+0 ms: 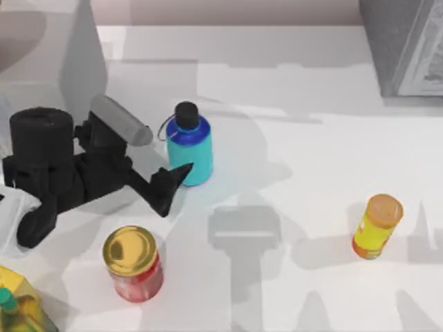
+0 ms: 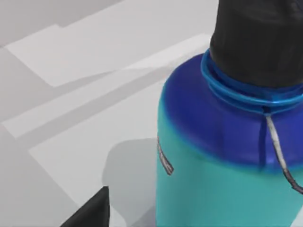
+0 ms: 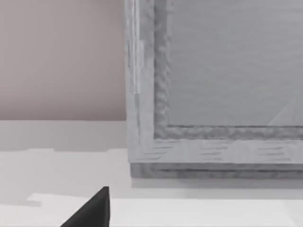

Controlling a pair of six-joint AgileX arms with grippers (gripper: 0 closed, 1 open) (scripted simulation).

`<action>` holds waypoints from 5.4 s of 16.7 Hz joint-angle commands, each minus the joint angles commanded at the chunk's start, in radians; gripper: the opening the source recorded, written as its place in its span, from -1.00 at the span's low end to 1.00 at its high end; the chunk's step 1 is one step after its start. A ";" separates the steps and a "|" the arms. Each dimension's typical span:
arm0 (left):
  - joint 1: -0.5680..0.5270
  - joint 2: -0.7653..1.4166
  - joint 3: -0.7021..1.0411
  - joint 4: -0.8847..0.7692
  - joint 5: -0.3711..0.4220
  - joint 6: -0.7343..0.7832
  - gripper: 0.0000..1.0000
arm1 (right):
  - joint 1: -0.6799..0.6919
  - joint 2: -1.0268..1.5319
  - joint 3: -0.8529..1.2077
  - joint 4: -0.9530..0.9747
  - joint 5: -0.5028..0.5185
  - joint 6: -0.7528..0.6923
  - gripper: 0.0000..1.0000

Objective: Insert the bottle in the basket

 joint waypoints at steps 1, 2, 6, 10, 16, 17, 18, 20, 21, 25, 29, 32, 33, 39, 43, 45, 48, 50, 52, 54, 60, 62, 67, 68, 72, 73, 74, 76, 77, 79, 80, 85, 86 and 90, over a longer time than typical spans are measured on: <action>-0.011 0.030 0.024 0.009 -0.008 -0.005 1.00 | 0.000 0.000 0.000 0.000 0.000 0.000 1.00; -0.024 0.065 0.052 0.018 -0.019 -0.011 1.00 | 0.000 0.000 0.000 0.000 0.000 0.000 1.00; -0.076 0.199 0.162 0.051 -0.064 -0.035 1.00 | 0.000 0.000 0.000 0.000 0.000 0.000 1.00; -0.088 0.229 0.189 0.059 -0.075 -0.041 1.00 | 0.000 0.000 0.000 0.000 0.000 0.000 1.00; -0.088 0.229 0.189 0.059 -0.075 -0.041 0.25 | 0.000 0.000 0.000 0.000 0.000 0.000 1.00; -0.088 0.229 0.189 0.059 -0.075 -0.041 0.10 | 0.000 0.000 0.000 0.000 0.000 0.000 1.00; -0.088 0.229 0.189 0.059 -0.075 -0.041 -0.06 | 0.000 0.000 0.000 0.000 0.000 0.000 1.00; -0.088 0.229 0.189 0.059 -0.075 -0.041 -0.36 | 0.000 0.000 0.000 0.000 0.000 0.000 1.00; -0.088 0.229 0.189 0.059 -0.075 -0.041 -0.51 | 0.000 0.000 0.000 0.000 0.000 0.000 1.00; -0.088 0.229 0.189 0.059 -0.075 -0.041 -1.00 | 0.000 0.000 0.000 0.000 0.000 0.000 1.00; -0.088 0.229 0.189 0.059 -0.075 -0.041 -1.00 | 0.000 0.000 0.000 0.000 0.000 0.000 1.00; -0.088 0.229 0.189 0.059 -0.075 -0.041 -1.00 | 0.000 0.000 0.000 0.000 0.000 0.000 1.00; -0.088 0.217 0.197 0.058 -0.073 -0.041 -1.00 | 0.000 0.000 0.000 0.000 0.000 0.000 1.00; -0.045 0.119 0.197 -0.098 0.012 0.053 -1.00 | 0.000 0.000 0.000 0.000 0.000 0.000 1.00; 0.064 -0.048 0.209 -0.387 0.141 0.208 -1.00 | 0.000 0.000 0.000 0.000 0.000 0.000 1.00; 0.141 -0.150 0.221 -0.565 0.215 0.301 -1.00 | 0.000 0.000 0.000 0.000 0.000 0.000 1.00; 0.278 -0.315 0.246 -0.855 0.329 0.448 -1.00 | 0.000 0.000 0.000 0.000 0.000 0.000 1.00; 0.379 -0.426 0.264 -1.052 0.403 0.546 -1.00 | 0.000 0.000 0.000 0.000 0.000 0.000 1.00; 0.486 -0.531 0.279 -1.245 0.471 0.638 -1.00 | 0.000 0.000 0.000 0.000 0.000 0.000 1.00; 0.591 -0.627 0.292 -1.428 0.532 0.722 -1.00 | 0.000 0.000 0.000 0.000 0.000 0.000 1.00; 0.844 -0.823 0.314 -1.831 0.656 0.898 -1.00 | 0.000 0.000 0.000 0.000 0.000 0.000 1.00; 0.887 -0.852 0.317 -1.890 0.674 0.924 -1.00 | 0.000 0.000 0.000 0.000 0.000 0.000 1.00; 0.899 -0.860 0.318 -1.907 0.679 0.931 -1.00 | 0.000 0.000 0.000 0.000 0.000 0.000 1.00; 0.895 -0.855 0.315 -1.905 0.677 0.931 -1.00 | 0.000 0.000 0.000 0.000 0.000 0.000 1.00; 0.873 -0.809 0.383 -1.883 0.623 0.867 -1.00 | 0.000 0.000 0.000 0.000 0.000 0.000 1.00; 0.863 -0.783 0.426 -1.870 0.591 0.827 -1.00 | 0.000 0.000 0.000 0.000 0.000 0.000 1.00; 0.851 -0.752 0.480 -1.855 0.553 0.779 -1.00 | 0.000 0.000 0.000 0.000 0.000 0.000 1.00; 0.823 -0.680 0.618 -1.818 0.461 0.657 -1.00 | 0.000 0.000 0.000 0.000 0.000 0.000 1.00; 0.808 -0.642 0.700 -1.796 0.408 0.586 -1.00 | 0.000 0.000 0.000 0.000 0.000 0.000 1.00; 0.773 -0.563 0.872 -1.747 0.294 0.428 -1.00 | 0.000 0.000 0.000 0.000 0.000 0.000 1.00; 0.754 -0.523 0.958 -1.720 0.234 0.346 -1.00 | 0.000 0.000 0.000 0.000 0.000 0.000 1.00; 0.663 -0.346 1.298 -1.590 -0.043 0.000 -1.00 | 0.000 0.000 0.000 0.000 0.000 0.000 1.00; 0.648 -0.320 1.338 -1.570 -0.083 -0.042 -1.00 | 0.000 0.000 0.000 0.000 0.000 0.000 1.00; 0.625 -0.277 1.397 -1.537 -0.143 -0.104 -1.00 | 0.000 0.000 0.000 0.000 0.000 0.000 1.00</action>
